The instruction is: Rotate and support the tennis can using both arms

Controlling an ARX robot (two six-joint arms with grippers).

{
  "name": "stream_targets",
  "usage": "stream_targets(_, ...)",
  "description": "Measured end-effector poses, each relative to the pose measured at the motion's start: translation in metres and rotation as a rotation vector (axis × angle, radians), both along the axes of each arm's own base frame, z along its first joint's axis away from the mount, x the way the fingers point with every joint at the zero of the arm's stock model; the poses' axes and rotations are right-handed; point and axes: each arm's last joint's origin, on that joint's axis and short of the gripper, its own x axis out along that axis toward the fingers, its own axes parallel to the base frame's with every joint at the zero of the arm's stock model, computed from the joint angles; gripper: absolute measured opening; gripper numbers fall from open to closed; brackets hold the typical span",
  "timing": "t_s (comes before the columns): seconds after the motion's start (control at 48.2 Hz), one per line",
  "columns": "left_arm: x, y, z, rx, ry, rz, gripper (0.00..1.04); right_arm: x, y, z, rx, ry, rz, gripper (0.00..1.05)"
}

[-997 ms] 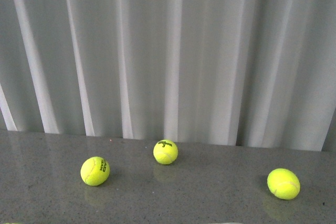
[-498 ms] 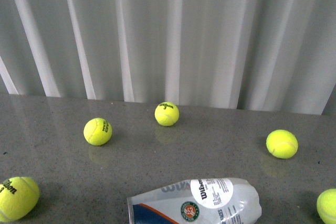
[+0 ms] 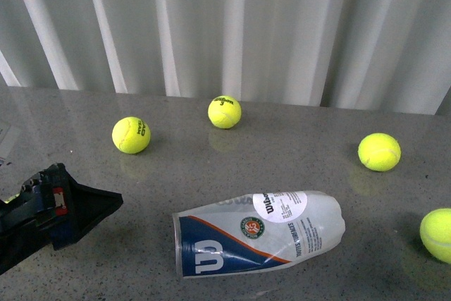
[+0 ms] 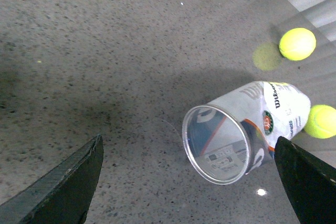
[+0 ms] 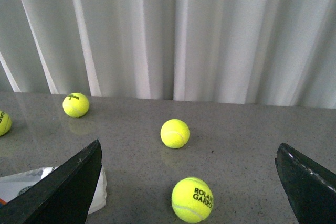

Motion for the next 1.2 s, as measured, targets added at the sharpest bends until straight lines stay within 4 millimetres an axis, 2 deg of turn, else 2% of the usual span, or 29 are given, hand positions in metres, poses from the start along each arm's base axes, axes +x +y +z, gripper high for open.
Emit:
stream_targets(0.374, 0.018, -0.04, -0.015, -0.075, 0.029, -0.118, 0.98, 0.0, 0.0, 0.0, 0.0, 0.0, 0.0, 0.98)
stream_targets(0.727, 0.034, -0.056, -0.024, -0.178, 0.059, -0.107, 0.98, 0.0, 0.0, 0.0, 0.0, 0.0, 0.0, 0.98)
stream_targets(1.204, 0.035, -0.087, -0.043, -0.278, 0.151, -0.146, 0.98, 0.0, 0.0, 0.0, 0.0, 0.0, 0.0, 0.98)
